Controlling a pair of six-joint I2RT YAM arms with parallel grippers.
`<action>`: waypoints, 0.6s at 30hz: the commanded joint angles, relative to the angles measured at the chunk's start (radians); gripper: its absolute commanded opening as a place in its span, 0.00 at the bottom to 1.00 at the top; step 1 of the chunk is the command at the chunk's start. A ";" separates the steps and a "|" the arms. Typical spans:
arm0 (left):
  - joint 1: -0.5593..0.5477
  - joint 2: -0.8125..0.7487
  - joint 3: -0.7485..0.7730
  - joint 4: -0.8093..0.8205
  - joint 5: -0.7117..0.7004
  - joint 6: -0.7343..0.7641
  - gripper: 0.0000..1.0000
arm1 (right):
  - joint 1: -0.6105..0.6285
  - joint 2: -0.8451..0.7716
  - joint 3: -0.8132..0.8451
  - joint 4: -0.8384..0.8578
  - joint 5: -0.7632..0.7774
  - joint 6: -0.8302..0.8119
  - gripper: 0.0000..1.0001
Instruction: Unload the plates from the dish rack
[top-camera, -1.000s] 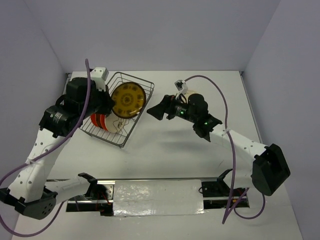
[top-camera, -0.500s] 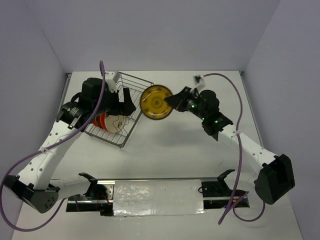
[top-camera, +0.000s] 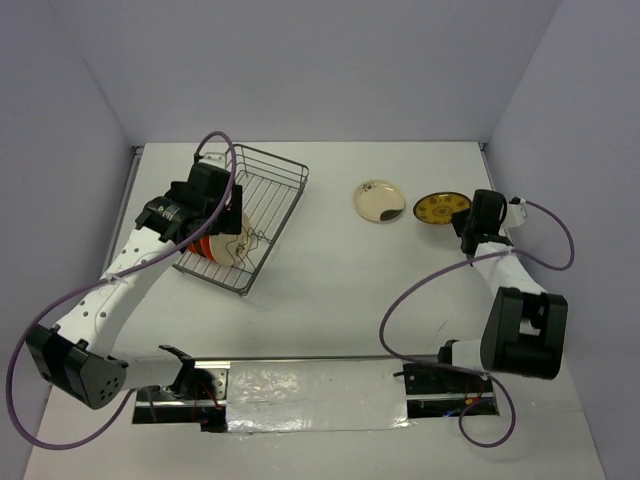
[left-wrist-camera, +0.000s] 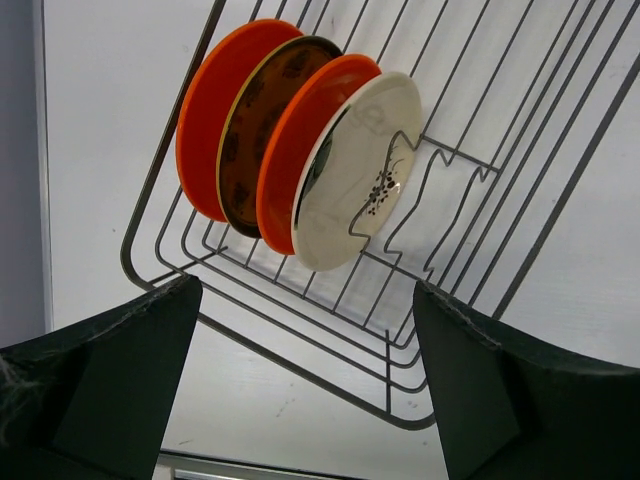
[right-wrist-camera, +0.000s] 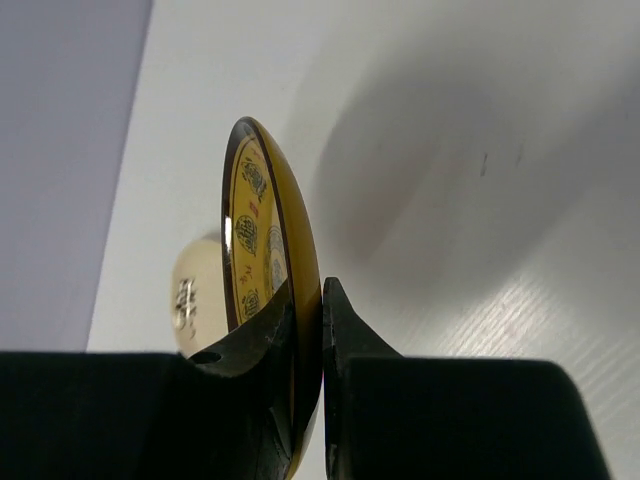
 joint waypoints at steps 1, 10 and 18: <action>0.004 0.002 -0.013 0.015 -0.034 0.040 1.00 | -0.035 0.108 0.091 0.064 0.050 0.006 0.06; 0.012 0.013 -0.060 0.041 0.006 0.063 0.96 | -0.058 0.254 0.126 0.070 -0.034 -0.019 0.60; 0.035 0.019 -0.054 0.043 0.032 0.066 1.00 | 0.080 0.234 0.342 -0.543 0.347 0.050 1.00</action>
